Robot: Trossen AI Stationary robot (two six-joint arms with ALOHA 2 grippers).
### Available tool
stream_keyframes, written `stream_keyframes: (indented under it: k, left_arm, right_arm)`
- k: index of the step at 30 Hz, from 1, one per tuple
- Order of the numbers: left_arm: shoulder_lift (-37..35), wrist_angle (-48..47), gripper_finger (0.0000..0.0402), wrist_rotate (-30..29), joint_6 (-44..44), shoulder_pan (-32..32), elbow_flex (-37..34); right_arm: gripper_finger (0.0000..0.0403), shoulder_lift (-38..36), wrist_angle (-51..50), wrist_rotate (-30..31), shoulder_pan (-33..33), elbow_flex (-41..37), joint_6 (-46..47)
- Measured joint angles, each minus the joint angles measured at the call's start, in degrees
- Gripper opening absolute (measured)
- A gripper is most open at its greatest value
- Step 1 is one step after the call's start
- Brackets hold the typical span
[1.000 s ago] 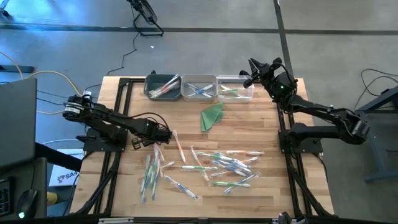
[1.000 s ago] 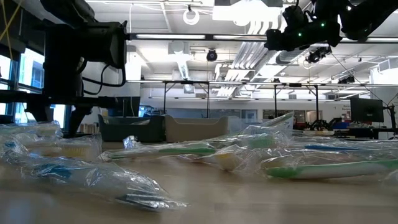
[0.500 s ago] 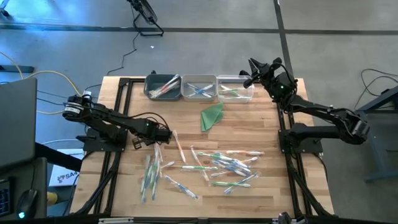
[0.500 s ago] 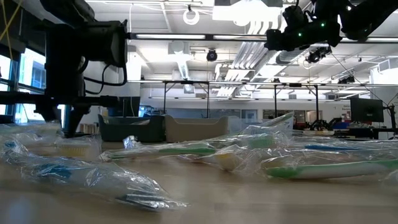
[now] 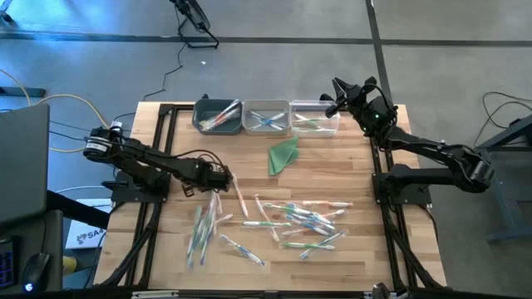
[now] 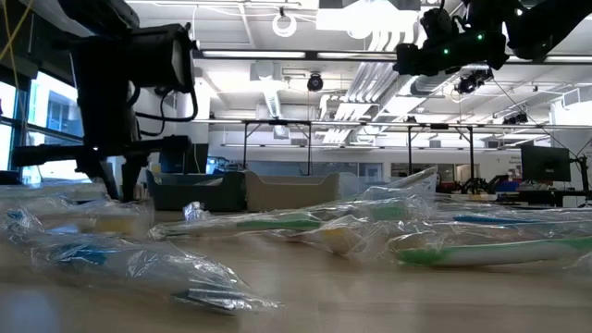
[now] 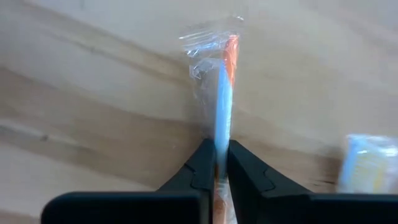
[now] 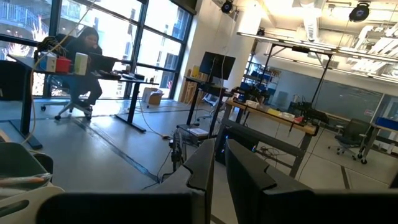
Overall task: Pick & Place Toothbrushes
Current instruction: Put the orange toothbrush into the dark blue bin
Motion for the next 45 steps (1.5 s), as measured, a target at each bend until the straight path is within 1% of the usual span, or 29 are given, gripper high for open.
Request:
stream_keyframes:
  k: [7,13,17,25,30,32,35,37,40,45]
  left_arm:
    - [-4.6,-0.4,0.0019,-5.9,1.9,0.0,0.0]
    - [-9.4,-0.2,0.0019,-8.8,4.9,0.0,0.0]
    - [-12.5,1.5,0.0019,-10.8,9.3,0.0,0.0]
    - [-16.3,5.1,0.0018,-18.3,21.3,0.0,0.1]
    - [-16.9,4.4,0.0018,-18.2,22.5,0.0,0.2]
    - [-16.8,2.3,0.0018,-18.5,22.3,0.0,0.1]
    - [-16.8,0.1,0.0018,-21.0,21.3,0.0,0.1]
    - [-16.8,-2.6,0.0018,-21.2,19.8,0.3,0.1]
    - [-16.6,-5.3,0.0018,-19.2,17.2,1.2,-0.4]
    - [-16.3,-1.7,0.0018,-16.5,15.0,2.9,-3.1]
  right_arm:
    - [0.0034,0.0,0.0,0.0,0.0,0.0,0.0]
    - [0.0034,0.0,0.0,0.0,0.0,0.0,0.0]
    - [0.0034,0.0,0.0,0.0,0.0,0.0,0.0]
    - [0.0034,0.0,0.0,0.0,0.0,0.0,0.0]
    - [0.0034,0.0,0.0,0.0,0.0,0.0,0.0]
    - [0.0034,0.0,0.0,0.0,0.0,0.0,0.0]
    - [0.0034,0.0,0.0,0.0,0.0,0.0,0.0]
    - [0.0034,0.0,0.0,0.0,0.0,0.0,0.0]
    - [0.0034,0.0,0.0,0.0,0.0,0.0,0.0]
    - [0.0034,0.0,0.0,0.0,0.0,0.0,0.0]
